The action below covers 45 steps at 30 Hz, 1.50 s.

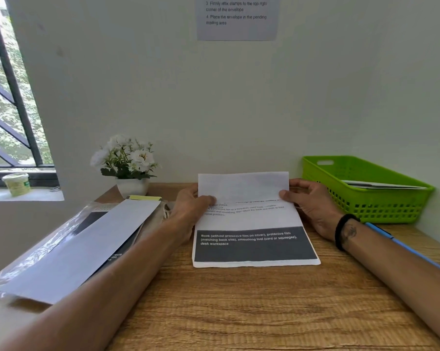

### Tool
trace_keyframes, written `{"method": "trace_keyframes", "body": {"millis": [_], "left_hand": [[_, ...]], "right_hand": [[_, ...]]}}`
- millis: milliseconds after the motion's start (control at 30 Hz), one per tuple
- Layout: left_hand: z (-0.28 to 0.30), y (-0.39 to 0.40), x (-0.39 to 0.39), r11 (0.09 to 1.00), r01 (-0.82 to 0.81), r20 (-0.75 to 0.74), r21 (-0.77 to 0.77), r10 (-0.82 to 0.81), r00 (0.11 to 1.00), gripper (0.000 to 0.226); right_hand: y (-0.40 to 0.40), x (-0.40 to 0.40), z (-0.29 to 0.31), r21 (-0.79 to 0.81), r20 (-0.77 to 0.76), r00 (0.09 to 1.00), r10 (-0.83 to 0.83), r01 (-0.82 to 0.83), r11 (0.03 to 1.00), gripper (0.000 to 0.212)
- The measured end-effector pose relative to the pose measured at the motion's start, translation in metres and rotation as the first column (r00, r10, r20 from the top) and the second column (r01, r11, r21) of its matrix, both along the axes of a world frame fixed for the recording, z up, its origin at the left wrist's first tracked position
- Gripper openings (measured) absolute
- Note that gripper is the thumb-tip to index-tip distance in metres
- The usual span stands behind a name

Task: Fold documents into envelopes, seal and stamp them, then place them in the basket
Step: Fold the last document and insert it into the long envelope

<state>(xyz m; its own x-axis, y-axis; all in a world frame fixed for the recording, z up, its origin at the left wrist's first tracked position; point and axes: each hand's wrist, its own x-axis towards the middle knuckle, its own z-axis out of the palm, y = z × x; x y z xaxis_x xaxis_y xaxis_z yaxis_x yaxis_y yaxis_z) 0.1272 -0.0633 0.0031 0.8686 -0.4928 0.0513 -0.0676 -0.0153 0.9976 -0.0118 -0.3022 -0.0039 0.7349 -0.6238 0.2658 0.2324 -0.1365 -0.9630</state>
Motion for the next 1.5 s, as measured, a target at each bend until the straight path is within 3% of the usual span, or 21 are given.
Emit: {"method": "trace_keyframes", "body": {"millis": [200,567,700,867,1100,1200,1333,1500], "left_hand": [[0.004,0.001,-0.001,0.997,-0.062,0.05,0.048,0.06,0.997,0.03],[0.009,0.003,-0.006,0.989,-0.136,-0.167,-0.065,0.123,0.978,0.017],[0.014,0.004,-0.011,0.978,-0.098,-0.311,-0.186,0.036,0.95,0.032],[0.016,0.006,-0.011,0.958,-0.022,-0.323,-0.286,-0.074,0.944,0.042],[0.013,0.006,-0.01,0.974,0.04,-0.4,-0.223,-0.129,0.907,0.052],[0.012,0.003,-0.011,0.978,0.022,-0.358,-0.209,-0.098,0.928,0.036],[0.012,0.0,-0.011,0.971,0.022,-0.291,-0.237,-0.092,0.952,0.062],[0.011,0.0,-0.01,0.974,0.018,-0.253,-0.225,-0.076,0.964,0.069]], "right_hand": [[0.002,0.0,0.001,0.046,0.016,1.0,-0.006,0.005,0.999,0.019],[0.006,-0.002,0.005,0.133,-0.015,0.999,0.031,-0.029,0.991,0.024],[0.008,-0.002,0.007,0.138,-0.017,0.999,0.031,-0.028,0.99,0.027],[0.011,-0.003,0.009,0.138,-0.016,1.0,0.018,-0.016,0.99,0.03],[0.016,-0.005,0.01,0.031,-0.08,0.997,0.004,-0.002,1.0,0.034],[0.016,-0.006,0.01,0.025,-0.087,0.996,0.015,-0.013,1.0,0.035],[0.013,-0.004,0.01,0.039,-0.106,0.994,0.021,-0.017,0.999,0.032],[0.008,-0.003,0.011,0.117,-0.086,0.995,0.044,-0.033,0.993,0.024]]}}
